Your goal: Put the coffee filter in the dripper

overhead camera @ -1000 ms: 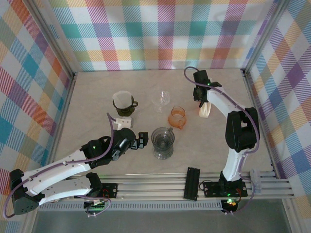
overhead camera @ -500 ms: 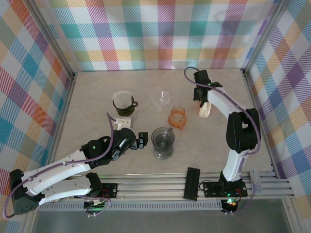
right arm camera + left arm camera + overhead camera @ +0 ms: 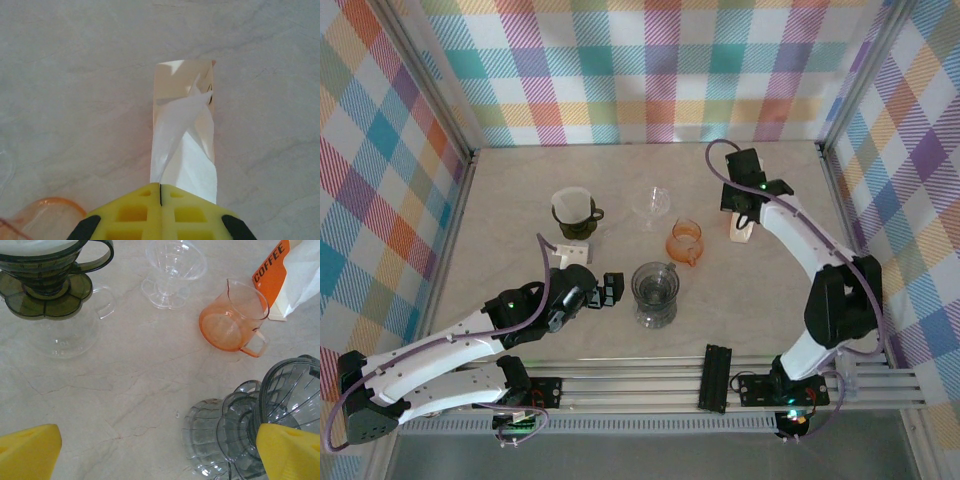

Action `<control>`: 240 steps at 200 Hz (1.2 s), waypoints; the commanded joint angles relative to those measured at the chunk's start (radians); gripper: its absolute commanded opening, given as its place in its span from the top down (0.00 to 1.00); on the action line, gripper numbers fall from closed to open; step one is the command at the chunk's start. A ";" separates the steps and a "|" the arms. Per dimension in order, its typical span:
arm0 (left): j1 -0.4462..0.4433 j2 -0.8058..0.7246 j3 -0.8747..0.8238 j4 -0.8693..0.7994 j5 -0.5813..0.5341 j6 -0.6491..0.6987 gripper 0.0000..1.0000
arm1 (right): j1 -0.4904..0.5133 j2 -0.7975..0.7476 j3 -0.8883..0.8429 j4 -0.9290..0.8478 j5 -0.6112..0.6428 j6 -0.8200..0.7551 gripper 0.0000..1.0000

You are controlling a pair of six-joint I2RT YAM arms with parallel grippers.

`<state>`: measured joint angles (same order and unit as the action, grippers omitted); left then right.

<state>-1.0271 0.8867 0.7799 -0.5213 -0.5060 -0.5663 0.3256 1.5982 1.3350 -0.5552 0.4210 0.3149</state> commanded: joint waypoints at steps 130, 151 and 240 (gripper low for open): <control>0.001 -0.050 0.002 -0.081 0.024 -0.026 0.00 | 0.338 -0.670 -0.151 -0.271 -0.468 0.107 1.00; 0.002 -0.067 -0.013 -0.085 0.018 -0.036 0.00 | 0.403 -0.686 -0.126 -0.336 -0.498 0.129 1.00; 0.002 -0.075 -0.010 -0.086 0.031 -0.032 0.00 | 0.578 -0.475 0.046 -0.488 -0.394 0.122 1.00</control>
<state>-1.0271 0.8196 0.7753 -0.5854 -0.4797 -0.5903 0.8879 1.0546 1.3033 -0.9592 -0.0101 0.4377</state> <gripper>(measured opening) 0.999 0.060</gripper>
